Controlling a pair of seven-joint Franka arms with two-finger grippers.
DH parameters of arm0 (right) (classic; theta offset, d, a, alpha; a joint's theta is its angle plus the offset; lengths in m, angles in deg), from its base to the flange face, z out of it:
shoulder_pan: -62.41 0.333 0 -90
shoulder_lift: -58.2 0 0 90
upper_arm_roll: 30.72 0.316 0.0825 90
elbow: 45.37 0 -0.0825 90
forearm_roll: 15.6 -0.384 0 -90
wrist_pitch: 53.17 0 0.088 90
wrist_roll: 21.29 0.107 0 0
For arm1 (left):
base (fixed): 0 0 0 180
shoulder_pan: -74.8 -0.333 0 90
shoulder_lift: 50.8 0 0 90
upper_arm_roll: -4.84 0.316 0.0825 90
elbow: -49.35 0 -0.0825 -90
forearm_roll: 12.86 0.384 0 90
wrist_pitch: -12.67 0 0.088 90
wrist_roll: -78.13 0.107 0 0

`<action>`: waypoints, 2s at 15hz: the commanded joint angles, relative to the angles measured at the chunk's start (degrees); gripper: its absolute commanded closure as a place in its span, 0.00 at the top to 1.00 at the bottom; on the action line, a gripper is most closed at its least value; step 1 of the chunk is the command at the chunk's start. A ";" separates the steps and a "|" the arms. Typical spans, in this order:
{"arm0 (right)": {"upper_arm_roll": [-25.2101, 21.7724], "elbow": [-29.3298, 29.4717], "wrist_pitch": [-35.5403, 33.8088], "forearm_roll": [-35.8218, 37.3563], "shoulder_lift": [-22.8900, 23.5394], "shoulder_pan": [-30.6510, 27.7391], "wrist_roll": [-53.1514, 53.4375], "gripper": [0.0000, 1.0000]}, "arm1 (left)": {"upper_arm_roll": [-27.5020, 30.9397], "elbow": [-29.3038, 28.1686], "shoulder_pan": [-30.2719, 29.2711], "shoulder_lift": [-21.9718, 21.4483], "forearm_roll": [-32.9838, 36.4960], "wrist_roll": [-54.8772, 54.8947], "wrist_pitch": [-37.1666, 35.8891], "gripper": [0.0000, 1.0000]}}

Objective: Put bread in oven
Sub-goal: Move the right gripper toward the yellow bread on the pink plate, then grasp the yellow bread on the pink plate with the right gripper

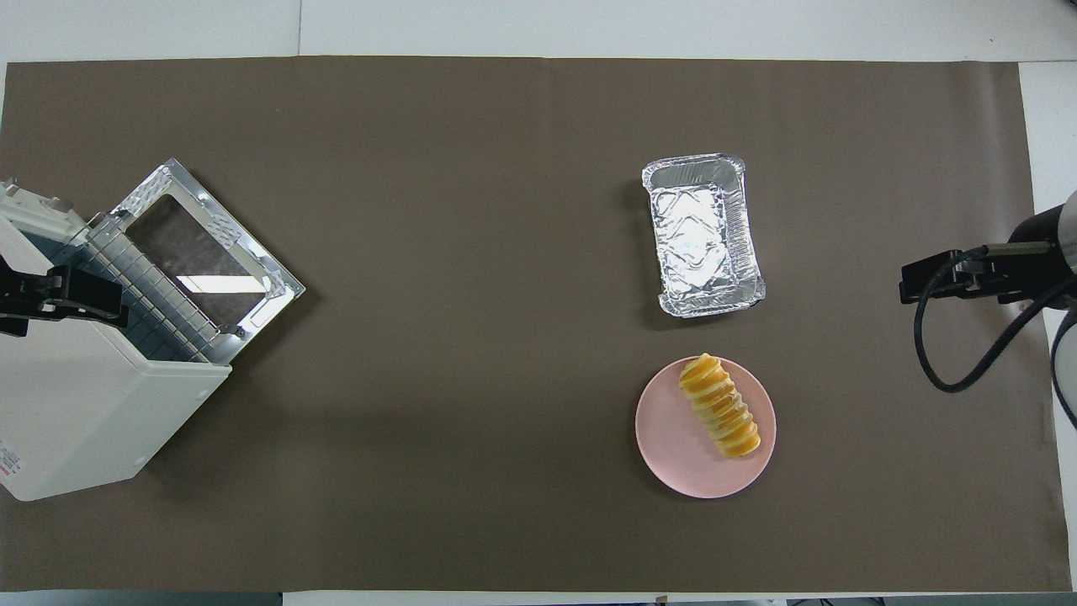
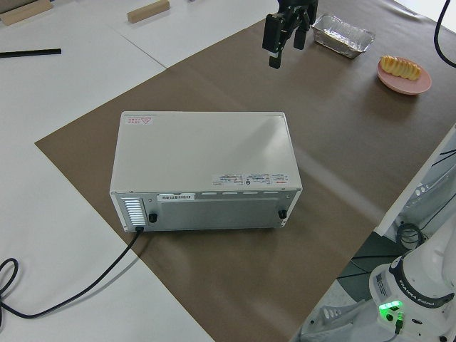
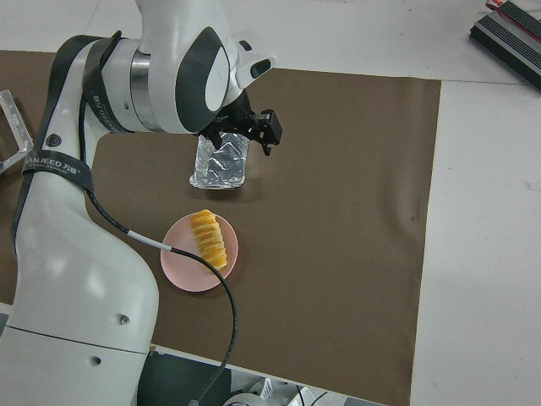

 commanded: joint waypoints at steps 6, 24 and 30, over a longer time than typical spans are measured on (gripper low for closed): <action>1.40 -4.88 -1.07 -1.74 -2.72 0.02 2.91 1.00 | -0.07 -0.35 -0.46 -0.75 -0.94 0.03 -0.50 1.00; 2.63 -39.08 36.46 -5.17 -2.47 16.01 5.83 0.96 | -0.07 -0.35 -0.46 -0.75 -0.94 0.03 -0.50 1.00; 2.63 -44.71 44.28 -5.79 -2.21 15.93 0.65 0.96 | -0.07 -0.35 -0.46 -0.75 -0.94 0.03 -0.50 1.00</action>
